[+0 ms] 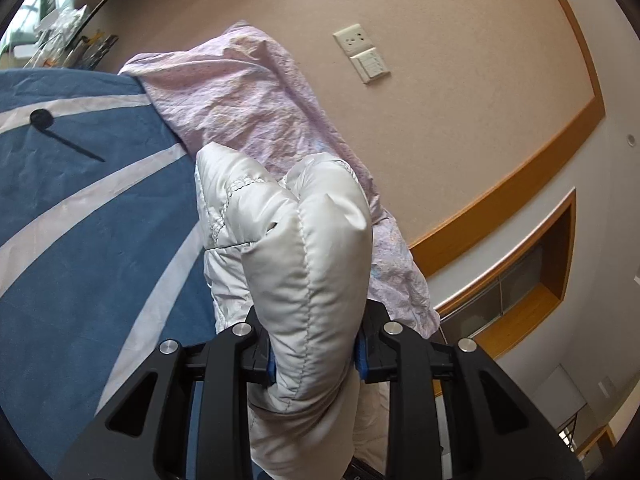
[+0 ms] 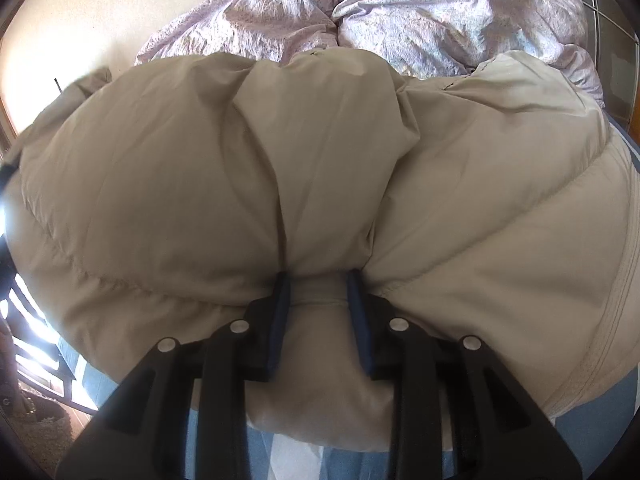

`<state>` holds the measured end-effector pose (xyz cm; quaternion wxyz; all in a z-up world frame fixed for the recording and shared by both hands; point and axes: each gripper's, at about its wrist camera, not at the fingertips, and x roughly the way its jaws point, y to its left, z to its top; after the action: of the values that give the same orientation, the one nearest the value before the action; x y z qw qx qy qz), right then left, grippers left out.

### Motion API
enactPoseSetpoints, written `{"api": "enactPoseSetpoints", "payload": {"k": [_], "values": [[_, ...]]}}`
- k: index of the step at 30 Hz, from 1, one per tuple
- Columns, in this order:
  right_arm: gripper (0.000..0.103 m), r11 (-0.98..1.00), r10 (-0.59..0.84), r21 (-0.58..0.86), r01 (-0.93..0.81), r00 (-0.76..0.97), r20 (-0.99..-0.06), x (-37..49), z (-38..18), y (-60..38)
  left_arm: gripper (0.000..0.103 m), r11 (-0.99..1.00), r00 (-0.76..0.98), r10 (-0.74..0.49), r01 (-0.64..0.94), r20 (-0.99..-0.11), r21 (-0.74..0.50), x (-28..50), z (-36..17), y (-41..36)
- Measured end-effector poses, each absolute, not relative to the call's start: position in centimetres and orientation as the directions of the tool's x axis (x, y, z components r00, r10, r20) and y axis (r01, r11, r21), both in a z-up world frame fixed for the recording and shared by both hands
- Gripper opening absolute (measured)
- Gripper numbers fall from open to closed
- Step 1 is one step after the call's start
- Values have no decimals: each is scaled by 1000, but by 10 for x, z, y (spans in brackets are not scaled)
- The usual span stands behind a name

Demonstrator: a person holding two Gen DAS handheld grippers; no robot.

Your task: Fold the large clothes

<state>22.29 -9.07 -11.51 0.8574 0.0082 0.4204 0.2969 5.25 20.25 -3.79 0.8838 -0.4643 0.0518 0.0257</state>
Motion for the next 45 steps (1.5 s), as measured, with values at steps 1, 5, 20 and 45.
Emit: {"api": "enactPoseSetpoints", "payload": {"k": [1,5,20,45], "values": [[31,821,520,271,-502,466,-716,225,-115,-92,27,585,994,-13,-78,-105,-807,55,-30,195],[25,813,545,314,-490,450,-708,235,-112,-102,27,652,996,-42,-37,-85,-757,68,-2,162],[28,864,502,387,-321,607,-616,263,-80,-225,27,763,970,-218,100,-109,-638,121,27,52],[53,969,111,230,87,682,-723,297,-112,-391,27,758,865,-434,199,-252,-622,189,-17,-44]]}}
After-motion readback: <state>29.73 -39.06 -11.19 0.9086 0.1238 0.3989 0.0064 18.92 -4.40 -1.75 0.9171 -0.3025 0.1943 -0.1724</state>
